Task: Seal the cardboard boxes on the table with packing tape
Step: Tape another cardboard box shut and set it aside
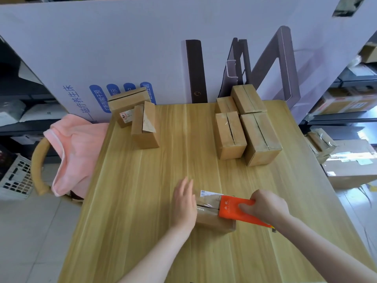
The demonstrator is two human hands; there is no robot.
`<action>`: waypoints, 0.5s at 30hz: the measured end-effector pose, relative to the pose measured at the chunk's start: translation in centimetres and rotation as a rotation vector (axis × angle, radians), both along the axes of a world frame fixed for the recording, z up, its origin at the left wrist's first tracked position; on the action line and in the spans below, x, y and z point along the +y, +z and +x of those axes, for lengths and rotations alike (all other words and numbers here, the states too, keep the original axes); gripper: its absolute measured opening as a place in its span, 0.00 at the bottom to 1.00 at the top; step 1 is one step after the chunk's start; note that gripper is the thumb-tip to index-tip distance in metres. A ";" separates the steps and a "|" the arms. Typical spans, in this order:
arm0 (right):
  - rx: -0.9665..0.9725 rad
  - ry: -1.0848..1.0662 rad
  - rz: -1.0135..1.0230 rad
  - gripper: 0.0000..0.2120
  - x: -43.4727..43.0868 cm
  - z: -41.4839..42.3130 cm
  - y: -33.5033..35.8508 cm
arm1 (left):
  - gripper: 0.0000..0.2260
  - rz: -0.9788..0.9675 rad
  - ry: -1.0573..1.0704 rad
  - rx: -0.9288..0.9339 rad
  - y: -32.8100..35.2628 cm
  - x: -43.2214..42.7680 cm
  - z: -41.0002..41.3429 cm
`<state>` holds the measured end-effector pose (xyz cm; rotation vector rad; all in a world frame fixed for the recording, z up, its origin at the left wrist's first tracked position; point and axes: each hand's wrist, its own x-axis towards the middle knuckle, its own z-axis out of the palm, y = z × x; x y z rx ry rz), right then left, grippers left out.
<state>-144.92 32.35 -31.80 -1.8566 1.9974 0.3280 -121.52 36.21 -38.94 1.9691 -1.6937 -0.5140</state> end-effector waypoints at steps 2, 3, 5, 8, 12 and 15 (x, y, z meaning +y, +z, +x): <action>-0.024 0.000 -0.002 0.21 0.2 -0.3 -0.1 | 0.17 -0.022 -0.220 -0.040 0.5 -1.3 -1.9; -0.042 0.003 0.003 0.21 0.2 -0.5 -0.1 | 0.17 0.011 -0.290 -0.073 0.5 -1.8 -2.8; -0.095 0.005 0.023 0.20 0.4 -1.1 -0.3 | 0.18 0.083 -0.338 -0.189 -0.1 -2.4 -3.6; -0.160 0.032 0.023 0.20 1.1 -2.3 -1.2 | 0.21 0.074 -0.316 -0.346 -0.7 -2.1 -3.7; -0.233 0.065 0.016 0.17 1.6 -3.4 -2.1 | 0.21 0.071 -0.311 -0.418 -0.9 -2.2 -3.7; -0.274 0.073 0.035 0.15 1.5 -5.1 -2.1 | 0.20 0.092 -0.306 -0.436 -0.8 -2.2 -3.7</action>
